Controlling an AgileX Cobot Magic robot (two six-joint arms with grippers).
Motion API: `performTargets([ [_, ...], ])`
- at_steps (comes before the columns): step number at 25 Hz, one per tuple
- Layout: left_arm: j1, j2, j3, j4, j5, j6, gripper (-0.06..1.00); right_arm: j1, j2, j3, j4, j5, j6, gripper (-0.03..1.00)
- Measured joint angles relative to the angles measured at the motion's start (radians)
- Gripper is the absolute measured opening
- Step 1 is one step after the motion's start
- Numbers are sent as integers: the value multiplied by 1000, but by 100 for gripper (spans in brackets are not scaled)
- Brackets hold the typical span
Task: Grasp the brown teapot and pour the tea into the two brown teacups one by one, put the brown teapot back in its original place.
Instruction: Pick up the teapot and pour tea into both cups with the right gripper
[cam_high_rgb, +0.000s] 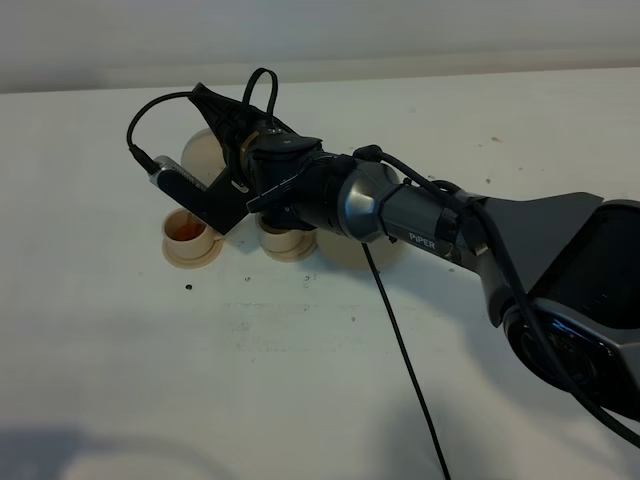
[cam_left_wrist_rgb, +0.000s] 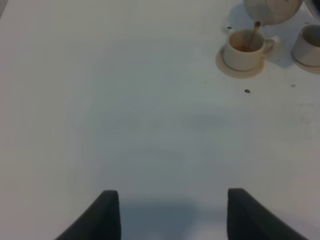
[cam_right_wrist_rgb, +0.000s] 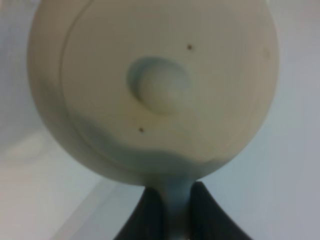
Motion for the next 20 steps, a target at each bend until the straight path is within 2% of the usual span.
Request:
performTargets([
  [20,0,0,0,0,0,1,47,2,0,0,-31,0,1,12],
])
